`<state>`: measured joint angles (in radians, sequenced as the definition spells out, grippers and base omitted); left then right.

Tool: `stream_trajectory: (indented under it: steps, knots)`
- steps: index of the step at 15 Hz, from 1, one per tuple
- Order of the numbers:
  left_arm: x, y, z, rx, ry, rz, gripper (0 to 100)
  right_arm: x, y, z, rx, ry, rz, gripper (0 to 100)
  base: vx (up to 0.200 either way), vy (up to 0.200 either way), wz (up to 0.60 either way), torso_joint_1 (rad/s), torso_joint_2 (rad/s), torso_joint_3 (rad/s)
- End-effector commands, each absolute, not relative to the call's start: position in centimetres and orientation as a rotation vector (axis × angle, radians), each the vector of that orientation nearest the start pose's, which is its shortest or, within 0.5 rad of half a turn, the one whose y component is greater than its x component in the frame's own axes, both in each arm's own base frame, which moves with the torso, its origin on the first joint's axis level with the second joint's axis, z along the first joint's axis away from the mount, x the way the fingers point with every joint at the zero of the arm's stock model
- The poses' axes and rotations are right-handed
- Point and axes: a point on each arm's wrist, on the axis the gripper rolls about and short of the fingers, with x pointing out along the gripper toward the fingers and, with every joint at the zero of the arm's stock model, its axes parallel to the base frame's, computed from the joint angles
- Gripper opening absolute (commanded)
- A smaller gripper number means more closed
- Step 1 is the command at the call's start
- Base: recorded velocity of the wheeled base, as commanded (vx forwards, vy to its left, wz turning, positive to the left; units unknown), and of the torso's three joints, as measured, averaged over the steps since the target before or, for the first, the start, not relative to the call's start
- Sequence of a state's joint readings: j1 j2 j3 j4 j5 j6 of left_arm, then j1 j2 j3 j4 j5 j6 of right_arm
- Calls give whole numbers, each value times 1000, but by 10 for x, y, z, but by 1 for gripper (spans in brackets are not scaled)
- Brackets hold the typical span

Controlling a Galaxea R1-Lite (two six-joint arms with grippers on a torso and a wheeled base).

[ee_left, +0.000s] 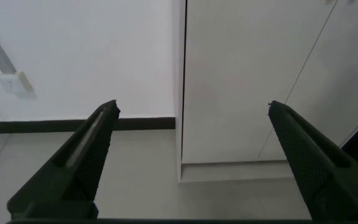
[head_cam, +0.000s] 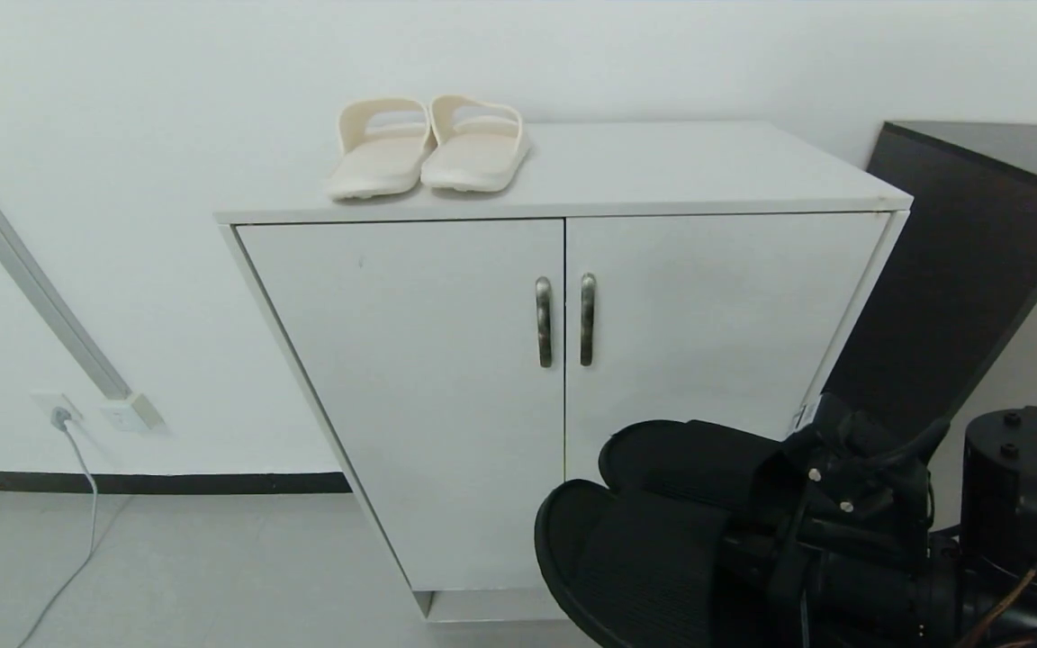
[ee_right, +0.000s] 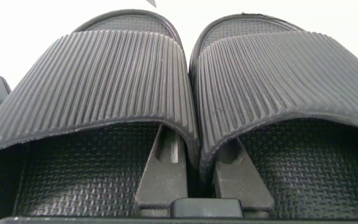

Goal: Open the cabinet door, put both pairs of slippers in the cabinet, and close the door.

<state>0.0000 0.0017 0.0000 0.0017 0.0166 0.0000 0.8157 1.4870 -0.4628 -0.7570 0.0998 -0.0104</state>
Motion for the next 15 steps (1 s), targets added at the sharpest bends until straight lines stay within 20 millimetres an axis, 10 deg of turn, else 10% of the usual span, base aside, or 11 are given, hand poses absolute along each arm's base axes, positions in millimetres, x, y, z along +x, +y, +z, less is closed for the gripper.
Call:
stream_trajectory:
  steps: [1,9,12,15]
  knots:
    - [-23,0,75,0,5,17,100,155,168,160,-109,260,911,0,0,0,0,-115,461,364]
    - [-23,1,78,125,-14,42,100,153,166,157,-121,268,911,0,0,0,0,-49,404,354]
    - [-31,-2,139,-4,-115,-83,100,153,166,158,-117,259,911,0,0,0,0,4,85,67]
    - [1,-6,153,-30,84,-258,100,153,166,157,-124,259,910,0,0,0,0,0,0,0]
